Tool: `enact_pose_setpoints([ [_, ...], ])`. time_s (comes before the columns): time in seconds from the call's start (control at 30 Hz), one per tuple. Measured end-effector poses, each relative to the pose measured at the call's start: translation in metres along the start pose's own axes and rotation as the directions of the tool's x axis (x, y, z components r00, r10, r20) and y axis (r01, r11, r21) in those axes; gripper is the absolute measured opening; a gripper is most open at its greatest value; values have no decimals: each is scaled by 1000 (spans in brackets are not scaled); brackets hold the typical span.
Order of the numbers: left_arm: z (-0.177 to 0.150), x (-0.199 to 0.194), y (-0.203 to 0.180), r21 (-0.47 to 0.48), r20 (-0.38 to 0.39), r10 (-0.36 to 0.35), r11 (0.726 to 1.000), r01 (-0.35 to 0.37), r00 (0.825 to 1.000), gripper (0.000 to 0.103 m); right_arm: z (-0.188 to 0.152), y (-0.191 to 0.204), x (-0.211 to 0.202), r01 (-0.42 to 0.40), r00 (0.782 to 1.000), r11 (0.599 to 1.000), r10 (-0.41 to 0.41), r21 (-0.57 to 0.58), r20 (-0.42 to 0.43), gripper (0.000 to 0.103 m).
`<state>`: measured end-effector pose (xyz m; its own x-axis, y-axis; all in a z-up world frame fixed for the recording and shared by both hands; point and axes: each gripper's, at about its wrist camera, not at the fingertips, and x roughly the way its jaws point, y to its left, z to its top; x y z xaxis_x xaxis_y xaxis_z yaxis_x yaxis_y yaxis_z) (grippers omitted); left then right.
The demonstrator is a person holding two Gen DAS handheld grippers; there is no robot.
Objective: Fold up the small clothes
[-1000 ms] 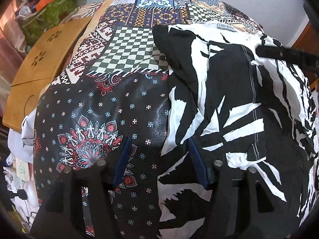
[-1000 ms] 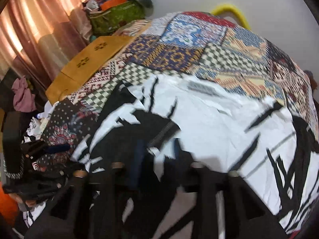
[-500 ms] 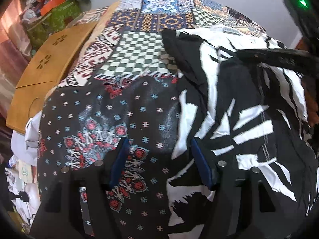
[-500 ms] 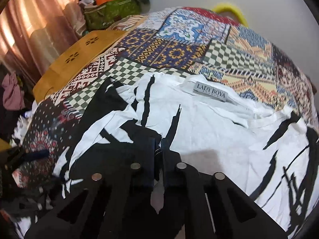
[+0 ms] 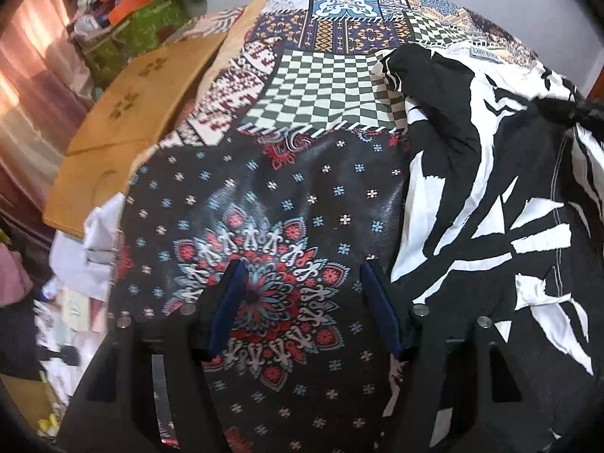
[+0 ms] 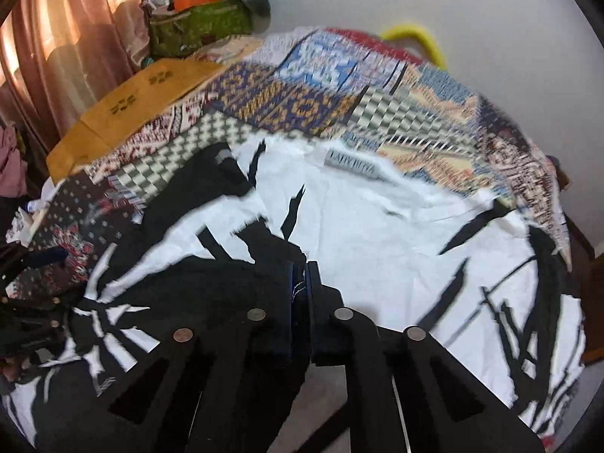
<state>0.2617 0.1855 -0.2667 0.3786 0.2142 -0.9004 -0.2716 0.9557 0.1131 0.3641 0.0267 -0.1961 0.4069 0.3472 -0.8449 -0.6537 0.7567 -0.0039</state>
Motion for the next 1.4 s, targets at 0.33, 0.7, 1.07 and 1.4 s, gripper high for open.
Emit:
enact_pose_setpoints([
  [0.33,25,-50,-21,35,116,-120,993,117,986,66,1,42,-28,-92,992,993,99,-79,81,38],
  [0.7,4,-8,-52,119,-6,-130,984,130,991,70,-21,9,17,30,999,998,-32,-56,-34,53],
  [1.07,6,-30,-43,65,7,-96,993,96,995,71,-45,-43,-29,41,999,995,-40,94,-11,53],
  [1.4,54,-71,-78,78,140,-106,992,96,984,77,-89,-120,-112,43,992,968,-72,247,107,53],
])
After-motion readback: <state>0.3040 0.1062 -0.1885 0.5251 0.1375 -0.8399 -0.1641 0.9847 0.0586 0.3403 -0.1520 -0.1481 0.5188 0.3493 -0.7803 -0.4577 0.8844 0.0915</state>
